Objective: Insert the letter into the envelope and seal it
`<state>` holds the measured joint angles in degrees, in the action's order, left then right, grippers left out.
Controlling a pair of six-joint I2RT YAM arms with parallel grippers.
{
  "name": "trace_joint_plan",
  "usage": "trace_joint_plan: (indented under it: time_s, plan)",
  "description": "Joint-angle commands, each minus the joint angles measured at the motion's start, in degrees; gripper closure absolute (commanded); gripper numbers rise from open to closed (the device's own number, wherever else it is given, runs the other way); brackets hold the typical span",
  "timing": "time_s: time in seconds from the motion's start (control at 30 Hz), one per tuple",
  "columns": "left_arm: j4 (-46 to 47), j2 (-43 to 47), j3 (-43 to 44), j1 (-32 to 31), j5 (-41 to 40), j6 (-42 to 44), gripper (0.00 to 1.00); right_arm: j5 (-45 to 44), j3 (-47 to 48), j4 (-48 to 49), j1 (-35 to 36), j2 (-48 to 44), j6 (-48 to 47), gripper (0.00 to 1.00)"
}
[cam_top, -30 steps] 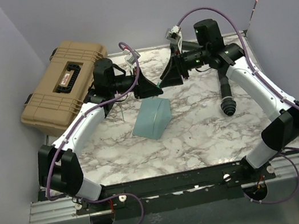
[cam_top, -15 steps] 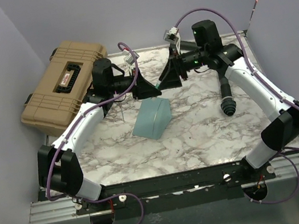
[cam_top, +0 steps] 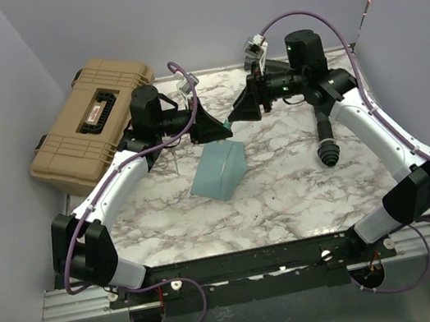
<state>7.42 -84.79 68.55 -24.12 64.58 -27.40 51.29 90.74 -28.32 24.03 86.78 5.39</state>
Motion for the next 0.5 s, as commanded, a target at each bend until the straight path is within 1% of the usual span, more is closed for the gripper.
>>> trace_joint_plan:
  time_s: [0.0,0.13,0.3,0.37,0.47]
  plan:
    - [2.79,3.06,-0.35,-0.36,1.36,0.67,1.0,-2.03,-0.81,2.45,-1.02,-0.99,1.01,0.33]
    - [2.73,3.21,-0.1,-0.31,1.53,0.58,1.0,0.29,-0.55,1.29,-1.11,0.4,0.68,0.29]
    - [2.76,3.07,0.33,-0.31,1.85,0.5,1.0,10.3,1.16,-0.38,-1.09,3.09,-0.39,0.28]
    - [2.75,3.03,0.5,-0.32,1.84,0.37,1.0,12.84,1.23,-0.25,-1.03,3.82,-0.09,0.31]
    - [2.76,3.03,0.61,-0.32,1.98,0.61,1.0,13.4,0.26,2.61,-1.03,4.39,2.58,0.4]
